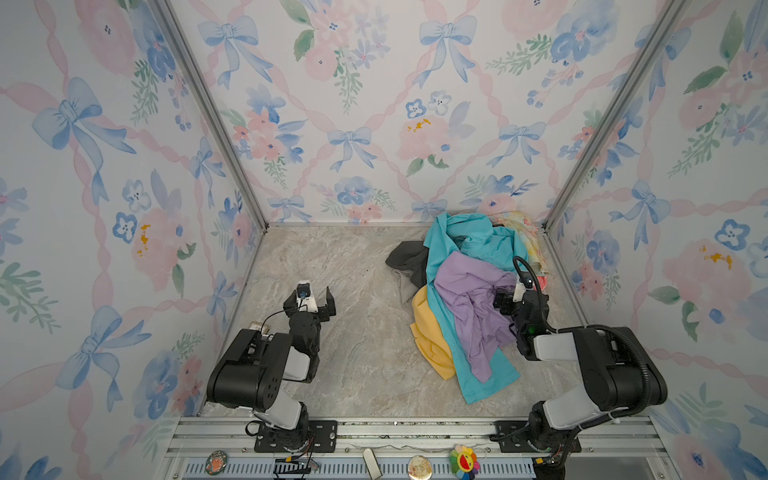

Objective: Pick out a specific cloth from the pile

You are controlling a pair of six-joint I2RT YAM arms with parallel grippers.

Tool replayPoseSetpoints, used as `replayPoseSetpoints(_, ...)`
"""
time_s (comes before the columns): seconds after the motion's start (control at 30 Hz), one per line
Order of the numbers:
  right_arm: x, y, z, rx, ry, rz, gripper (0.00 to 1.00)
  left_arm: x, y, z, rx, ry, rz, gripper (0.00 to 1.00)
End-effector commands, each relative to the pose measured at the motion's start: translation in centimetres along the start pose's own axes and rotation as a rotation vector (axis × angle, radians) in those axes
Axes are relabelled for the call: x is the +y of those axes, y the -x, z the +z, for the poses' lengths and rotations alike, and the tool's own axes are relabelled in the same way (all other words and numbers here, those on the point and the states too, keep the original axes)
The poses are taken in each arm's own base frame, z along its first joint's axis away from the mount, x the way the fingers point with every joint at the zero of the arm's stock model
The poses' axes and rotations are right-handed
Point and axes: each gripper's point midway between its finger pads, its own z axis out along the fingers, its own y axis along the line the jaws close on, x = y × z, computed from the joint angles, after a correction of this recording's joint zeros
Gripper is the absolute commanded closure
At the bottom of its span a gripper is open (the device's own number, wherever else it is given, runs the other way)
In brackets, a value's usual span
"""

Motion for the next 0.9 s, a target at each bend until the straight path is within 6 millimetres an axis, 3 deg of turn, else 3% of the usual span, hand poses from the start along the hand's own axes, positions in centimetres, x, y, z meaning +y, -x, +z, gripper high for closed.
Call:
replayPoseSetpoints(0.0, 0.55, 0.66, 0.06, -0.012, 0.036, 0.017, 0.03, 0.07, 0.42, 0.34, -0.009, 0.015, -0.001, 0.02)
replayPoseSetpoints(0.87, 0.17, 0.77, -0.41, -0.037, 0.039, 0.037, 0.03, -0.26, 0.58, -0.27, -0.022, 0.001, 0.01, 0.02)
